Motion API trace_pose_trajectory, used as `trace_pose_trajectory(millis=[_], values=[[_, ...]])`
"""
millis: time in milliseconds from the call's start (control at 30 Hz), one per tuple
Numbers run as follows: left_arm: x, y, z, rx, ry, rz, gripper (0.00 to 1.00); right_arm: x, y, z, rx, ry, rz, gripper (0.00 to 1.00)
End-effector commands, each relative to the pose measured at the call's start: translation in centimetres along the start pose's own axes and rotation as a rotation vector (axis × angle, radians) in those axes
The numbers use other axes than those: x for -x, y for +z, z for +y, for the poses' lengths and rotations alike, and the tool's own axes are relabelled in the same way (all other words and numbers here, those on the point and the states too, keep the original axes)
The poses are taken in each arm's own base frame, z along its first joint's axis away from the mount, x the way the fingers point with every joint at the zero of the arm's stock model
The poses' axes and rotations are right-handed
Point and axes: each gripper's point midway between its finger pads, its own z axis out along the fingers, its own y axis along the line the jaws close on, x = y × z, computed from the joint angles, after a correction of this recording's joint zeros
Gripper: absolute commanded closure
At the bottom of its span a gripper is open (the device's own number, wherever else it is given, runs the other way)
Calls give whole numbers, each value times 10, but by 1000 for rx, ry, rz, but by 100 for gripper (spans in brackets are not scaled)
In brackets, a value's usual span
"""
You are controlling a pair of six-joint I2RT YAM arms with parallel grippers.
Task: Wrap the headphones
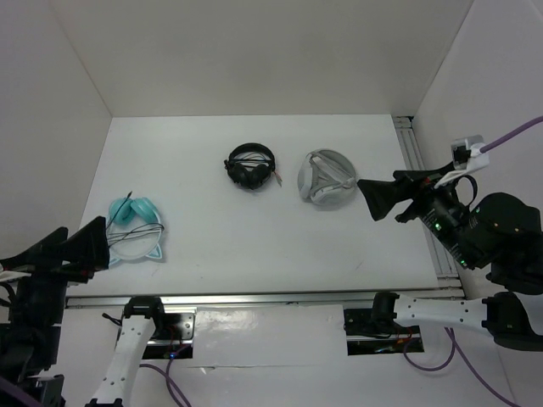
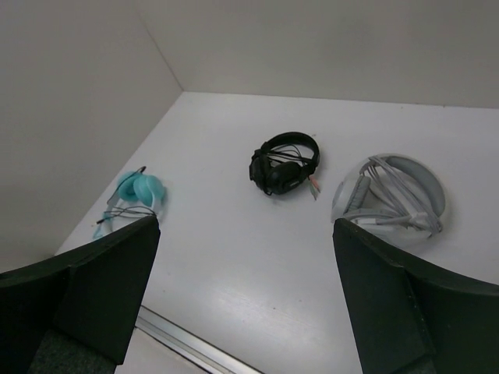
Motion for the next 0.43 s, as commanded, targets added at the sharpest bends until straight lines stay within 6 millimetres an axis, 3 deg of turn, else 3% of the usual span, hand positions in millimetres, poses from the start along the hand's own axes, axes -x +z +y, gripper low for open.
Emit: trace_pose_trajectory(millis=[0, 133, 400], values=[[-6, -7, 7, 18, 72, 36, 0, -14, -5, -14, -41, -37, 51, 1], [-8, -10, 7, -9, 68, 60, 0, -13, -6, -24, -72, -64, 42, 1], [-17, -8, 14, 3, 79, 86, 0, -15, -3, -26, -75, -85, 49, 1]])
